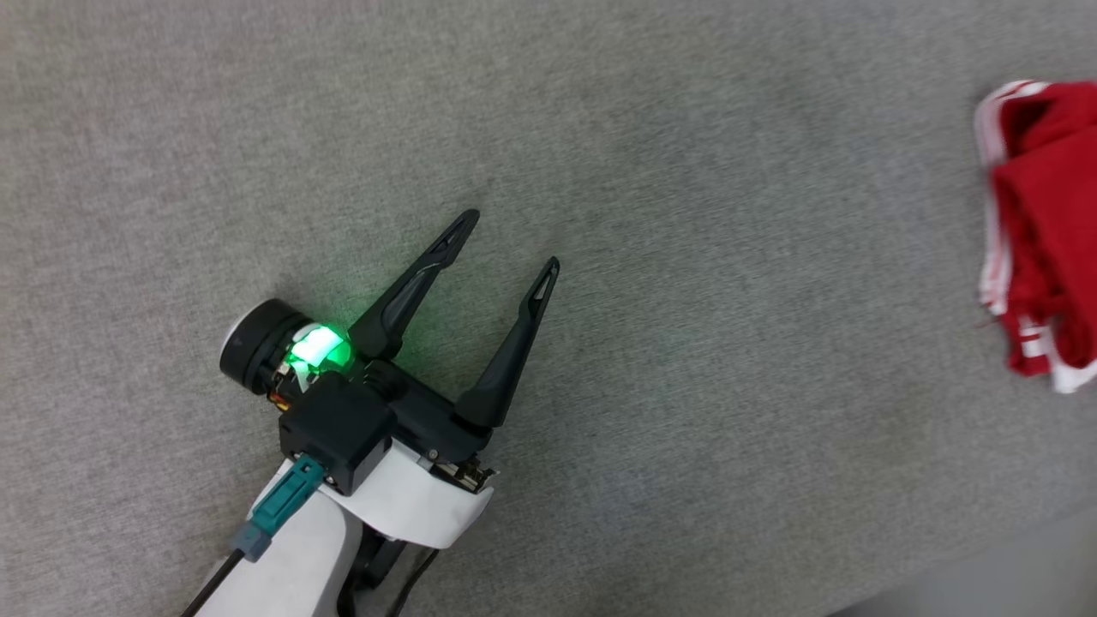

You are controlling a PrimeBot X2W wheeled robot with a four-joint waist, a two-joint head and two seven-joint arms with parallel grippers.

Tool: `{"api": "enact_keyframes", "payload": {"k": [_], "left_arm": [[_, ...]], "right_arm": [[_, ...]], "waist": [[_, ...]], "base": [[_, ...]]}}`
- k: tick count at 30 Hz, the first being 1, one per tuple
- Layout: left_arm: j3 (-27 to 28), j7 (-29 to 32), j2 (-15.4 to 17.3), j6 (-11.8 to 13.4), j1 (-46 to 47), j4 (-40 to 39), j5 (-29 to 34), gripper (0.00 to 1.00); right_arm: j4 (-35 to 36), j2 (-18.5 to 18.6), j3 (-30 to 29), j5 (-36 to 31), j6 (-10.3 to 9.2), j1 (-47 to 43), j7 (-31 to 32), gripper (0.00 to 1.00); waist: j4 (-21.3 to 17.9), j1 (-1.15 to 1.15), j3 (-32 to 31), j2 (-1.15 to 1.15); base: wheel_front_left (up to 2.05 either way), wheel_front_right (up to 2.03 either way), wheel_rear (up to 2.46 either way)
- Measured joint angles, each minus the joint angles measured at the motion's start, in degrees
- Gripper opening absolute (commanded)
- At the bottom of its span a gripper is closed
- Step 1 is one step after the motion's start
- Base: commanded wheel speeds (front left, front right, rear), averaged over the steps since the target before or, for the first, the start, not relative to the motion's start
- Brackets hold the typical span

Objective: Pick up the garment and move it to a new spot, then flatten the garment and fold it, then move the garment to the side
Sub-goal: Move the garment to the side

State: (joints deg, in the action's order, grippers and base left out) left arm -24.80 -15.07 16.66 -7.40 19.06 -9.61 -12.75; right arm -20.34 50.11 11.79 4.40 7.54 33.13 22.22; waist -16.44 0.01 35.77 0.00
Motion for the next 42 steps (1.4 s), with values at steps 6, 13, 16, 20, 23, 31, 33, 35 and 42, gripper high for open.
{"api": "enact_keyframes", "payload": {"k": [6, 13, 16, 20, 23, 31, 33, 35, 42], "left_arm": [[-0.34, 0.00, 0.94, 0.00, 1.18, -1.67, 0.41, 1.00], [0.01, 0.00, 0.32, 0.00, 1.16, -1.36, 0.29, 1.00], [0.90, 0.00, -1.05, 0.00, 0.58, -1.11, -0.13, 1.00], [3.54, 0.00, -3.10, 0.00, -1.98, 0.24, -1.19, 1.00], [6.89, 0.00, -4.19, 0.00, -4.22, 1.68, -1.10, 1.00], [16.22, 0.00, -6.15, 1.32, -11.05, 5.20, -1.02, 1.00], [18.08, -0.01, -6.46, 1.63, -12.65, 5.53, -0.83, 1.00], [19.79, -0.01, -6.81, 1.97, -14.06, 5.64, -0.45, 1.00], [23.34, 0.00, -9.11, 1.99, -18.94, 5.94, 0.10, 1.00]], "right_arm": [[-9.03, -1.42, -4.48, -1.58, 0.00, 1.22, -6.92, 0.00], [-14.54, -3.15, -6.64, -4.45, 0.00, 3.36, -10.71, 0.66], [-14.52, -3.09, -7.40, -4.77, 0.00, 4.24, -11.40, 1.00], [-12.77, -3.85, -9.06, -3.96, 0.00, 4.63, -12.68, 1.00], [-10.03, -5.69, -9.78, -2.32, -0.01, 4.49, -13.72, 1.00], [2.29, -15.88, -10.46, 5.26, -0.02, -0.98, -17.57, 1.00], [5.25, -18.52, -11.05, 6.83, -0.02, -3.55, -18.48, 1.00], [8.20, -21.79, -11.84, 8.14, -0.02, -6.27, -19.24, 1.00], [16.58, -32.55, -12.83, 11.56, -0.02, -16.19, -22.19, 1.00]], "waist": [[1.56, 0.00, 2.51, 0.00], [2.43, 0.00, 1.17, 0.00], [2.68, 0.00, -0.77, 0.00], [3.23, 0.00, -4.64, 0.00], [3.85, -0.01, -8.34, 0.00], [5.89, -0.02, -19.04, 0.00], [6.52, -0.02, -21.45, 0.00], [7.19, -0.02, -23.66, 0.00], [9.71, -0.02, -29.74, 0.00]], "base": [[0.00, 0.00, 0.00], [0.00, 0.00, 0.00], [0.00, 0.00, 0.00], [0.00, 0.00, 0.00], [0.00, 0.00, 0.00], [0.00, 0.00, 0.00], [0.00, 0.00, 0.00], [0.00, 0.00, 0.00], [0.00, 0.00, 0.00]]}}
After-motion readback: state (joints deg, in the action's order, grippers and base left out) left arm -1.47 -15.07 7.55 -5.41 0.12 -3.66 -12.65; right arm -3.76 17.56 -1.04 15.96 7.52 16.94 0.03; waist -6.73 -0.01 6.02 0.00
